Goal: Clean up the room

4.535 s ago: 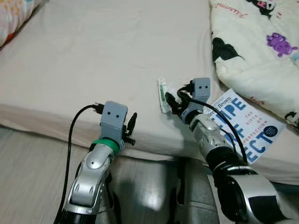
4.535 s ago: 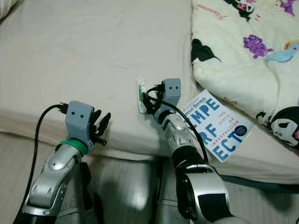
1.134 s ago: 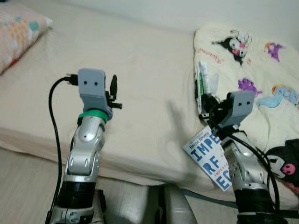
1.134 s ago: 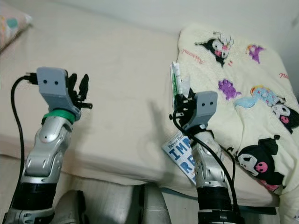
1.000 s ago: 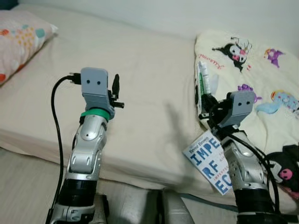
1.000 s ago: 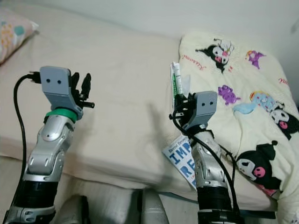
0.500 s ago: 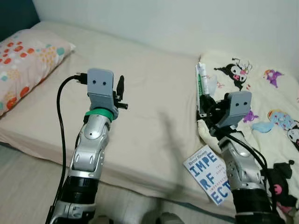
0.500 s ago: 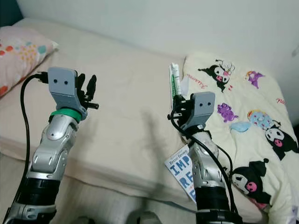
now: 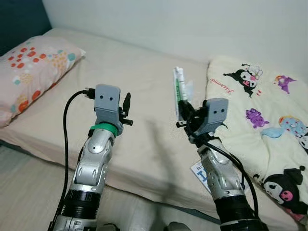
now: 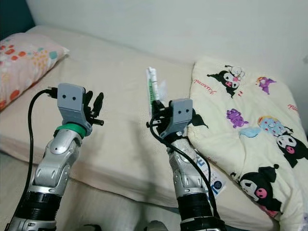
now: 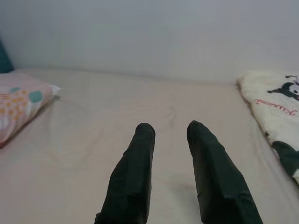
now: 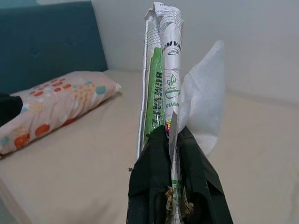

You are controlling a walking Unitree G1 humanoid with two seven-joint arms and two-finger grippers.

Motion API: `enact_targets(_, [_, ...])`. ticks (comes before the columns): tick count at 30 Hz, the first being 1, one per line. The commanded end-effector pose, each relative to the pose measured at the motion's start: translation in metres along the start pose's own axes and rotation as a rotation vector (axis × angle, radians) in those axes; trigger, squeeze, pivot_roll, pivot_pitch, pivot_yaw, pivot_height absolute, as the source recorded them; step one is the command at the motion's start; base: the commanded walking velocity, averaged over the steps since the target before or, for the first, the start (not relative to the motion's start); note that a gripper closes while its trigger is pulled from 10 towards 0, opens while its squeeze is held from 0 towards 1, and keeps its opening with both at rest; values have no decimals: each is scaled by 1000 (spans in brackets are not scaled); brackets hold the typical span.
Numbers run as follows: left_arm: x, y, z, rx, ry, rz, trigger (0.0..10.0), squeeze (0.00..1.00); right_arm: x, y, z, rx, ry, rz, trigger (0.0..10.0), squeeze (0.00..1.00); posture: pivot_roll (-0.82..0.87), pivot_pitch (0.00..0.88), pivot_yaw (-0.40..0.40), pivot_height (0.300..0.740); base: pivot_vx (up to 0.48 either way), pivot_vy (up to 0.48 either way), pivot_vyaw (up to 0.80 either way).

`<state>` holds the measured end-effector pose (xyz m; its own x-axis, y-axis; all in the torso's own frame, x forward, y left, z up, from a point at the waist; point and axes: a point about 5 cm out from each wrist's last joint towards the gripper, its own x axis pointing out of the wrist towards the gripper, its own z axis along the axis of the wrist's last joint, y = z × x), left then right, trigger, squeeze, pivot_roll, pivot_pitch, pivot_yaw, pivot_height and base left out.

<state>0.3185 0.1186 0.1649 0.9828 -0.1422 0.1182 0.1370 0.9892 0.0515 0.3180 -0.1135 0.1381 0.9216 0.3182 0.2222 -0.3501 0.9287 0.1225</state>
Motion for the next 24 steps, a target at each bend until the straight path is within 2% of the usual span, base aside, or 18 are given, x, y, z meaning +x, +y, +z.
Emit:
enact_targets(1, [-1, -1, -6, -2, 23, -8, 10000, 0, -1, 0, -3, 1, 6, -3, 10000, 0, -33, 0, -2, 739, 0, 0, 0])
enact_targets(5, [0, -2, -5, -4, 21, -12, 10000, 0, -1, 1, -3, -7, 7, -4, 10000, 4, -33, 0, -2, 739, 0, 0, 0])
enact_targets(6, [0, -3, -5, -4, 20, -14, 10000, 0, -1, -1, -3, -1, 4, -18, 10000, 31, -33, 0, -2, 739, 0, 0, 781])
enact_targets(12, [0, -4, -5, -5, 19, -18, 10000, 0, 0, -7, -2, 90, -10, -74, 10000, 20, -33, 0, 1, 739, 0, 0, 631])
enact_targets(15, [0, -5, -4, -4, 19, -20, 10000, 0, 0, -9, 0, 132, -21, -88, 10000, 0, -36, 0, 3, 739, 0, 0, 0])
enact_targets(24, [1, -6, -2, -10, 14, -24, 10000, 0, -1, -9, -2, 147, -19, -84, 10000, 4, -35, 0, 4, 739, 0, 0, 0])
